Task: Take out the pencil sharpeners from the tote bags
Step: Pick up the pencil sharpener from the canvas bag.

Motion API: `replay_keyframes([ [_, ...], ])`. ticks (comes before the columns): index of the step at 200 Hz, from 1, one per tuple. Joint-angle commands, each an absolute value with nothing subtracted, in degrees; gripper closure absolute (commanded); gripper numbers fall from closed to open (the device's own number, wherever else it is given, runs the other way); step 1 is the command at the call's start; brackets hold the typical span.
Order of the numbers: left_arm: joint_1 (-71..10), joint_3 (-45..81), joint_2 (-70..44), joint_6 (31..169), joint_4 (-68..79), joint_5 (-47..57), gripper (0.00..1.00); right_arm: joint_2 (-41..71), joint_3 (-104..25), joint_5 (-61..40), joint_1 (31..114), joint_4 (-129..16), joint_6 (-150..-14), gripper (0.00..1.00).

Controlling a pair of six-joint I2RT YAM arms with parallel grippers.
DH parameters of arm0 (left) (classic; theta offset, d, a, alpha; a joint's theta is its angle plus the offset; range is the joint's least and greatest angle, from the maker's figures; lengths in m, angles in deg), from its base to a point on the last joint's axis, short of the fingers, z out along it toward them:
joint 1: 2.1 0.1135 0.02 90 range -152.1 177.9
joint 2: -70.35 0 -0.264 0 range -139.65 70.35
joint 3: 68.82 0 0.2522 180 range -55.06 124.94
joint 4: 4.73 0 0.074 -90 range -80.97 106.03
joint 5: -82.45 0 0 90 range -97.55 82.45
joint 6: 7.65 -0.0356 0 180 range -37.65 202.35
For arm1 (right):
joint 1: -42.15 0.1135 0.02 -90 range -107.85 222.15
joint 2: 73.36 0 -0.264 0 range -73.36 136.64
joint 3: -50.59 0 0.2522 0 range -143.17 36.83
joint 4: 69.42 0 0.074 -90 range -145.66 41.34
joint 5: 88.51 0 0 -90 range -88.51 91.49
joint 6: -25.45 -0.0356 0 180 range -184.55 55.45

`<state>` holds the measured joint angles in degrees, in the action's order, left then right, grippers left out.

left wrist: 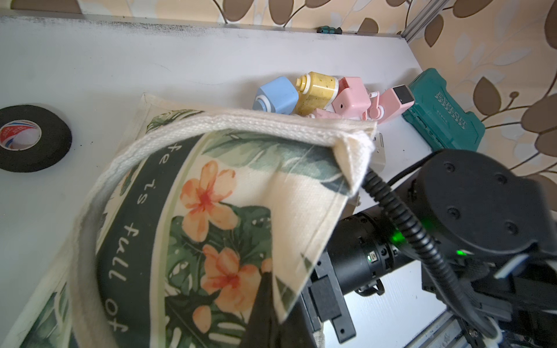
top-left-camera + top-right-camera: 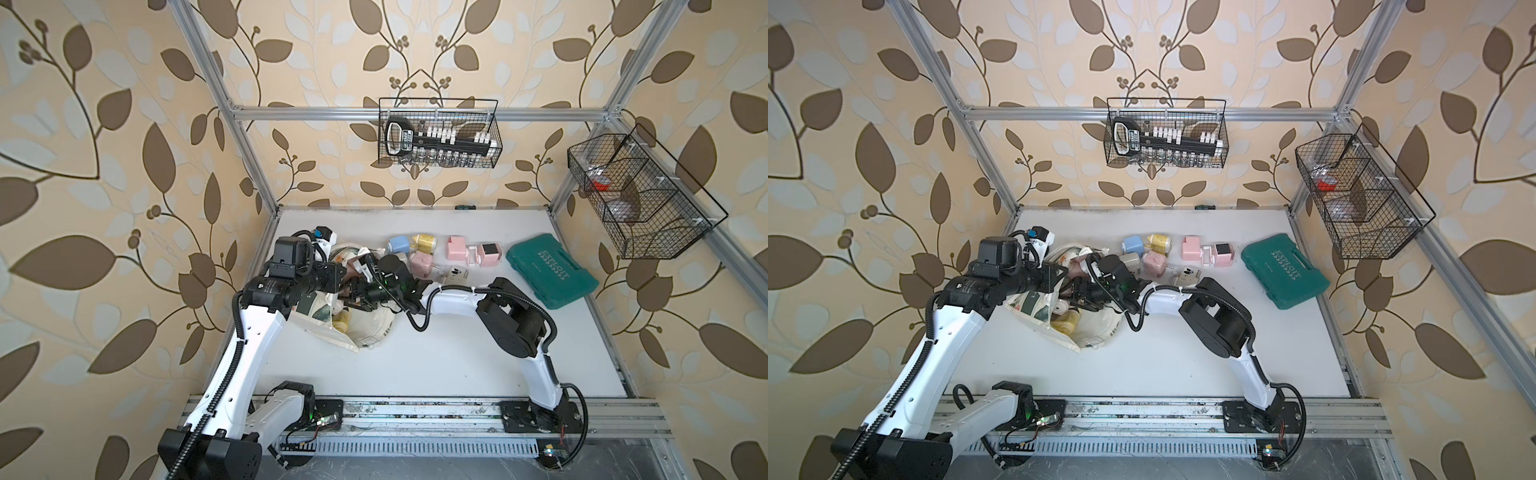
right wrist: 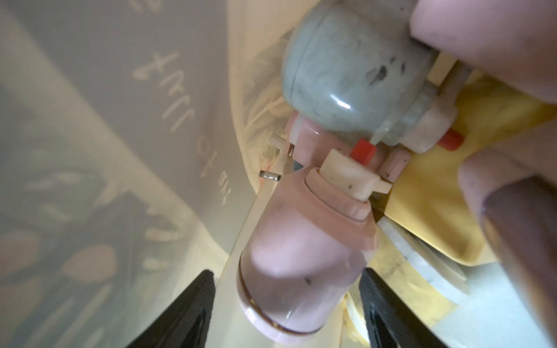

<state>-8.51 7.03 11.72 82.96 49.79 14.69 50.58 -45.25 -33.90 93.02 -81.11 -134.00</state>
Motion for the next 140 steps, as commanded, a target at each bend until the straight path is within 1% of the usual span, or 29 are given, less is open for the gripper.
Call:
replay_keyframes([
  [1, -8.95, 9.04, 12.25, 83.49, 50.08, 16.21, 1.00, 55.34, -50.15, -34.97, 92.90, -77.97, -134.28, 0.21],
  [47, -8.95, 8.67, 12.43, 83.50, 50.11, 16.33, 1.00, 61.38, -55.21, -37.18, 93.07, -76.38, -137.49, 0.19],
  [61, -9.04, 8.66, 12.38, 83.58, 50.12, 16.41, 1.00, 62.11, -56.52, -37.48, 93.16, -75.37, -137.58, 0.21],
  [75, -9.04, 8.62, 12.34, 83.58, 50.08, 16.40, 1.00, 62.18, -56.86, -37.84, 93.32, -75.36, -137.91, 0.27],
  [89, -9.04, 8.57, 12.38, 83.54, 49.99, 16.36, 1.00, 61.64, -56.16, -38.14, 93.36, -75.88, -138.12, 0.36],
  [111, -9.13, 8.57, 12.56, 83.58, 49.91, 16.09, 1.00, 59.08, -53.92, -37.10, 93.27, -75.77, -136.73, 0.48],
  [125, -9.13, 8.57, 12.65, 83.58, 49.90, 15.92, 1.00, 56.93, -52.70, -36.01, 93.23, -74.03, -134.83, 0.54],
  [140, -9.13, 8.66, 12.76, 83.67, 49.83, 15.70, 1.00, 54.46, -50.60, -34.88, 93.24, -73.67, -133.70, 0.56],
])
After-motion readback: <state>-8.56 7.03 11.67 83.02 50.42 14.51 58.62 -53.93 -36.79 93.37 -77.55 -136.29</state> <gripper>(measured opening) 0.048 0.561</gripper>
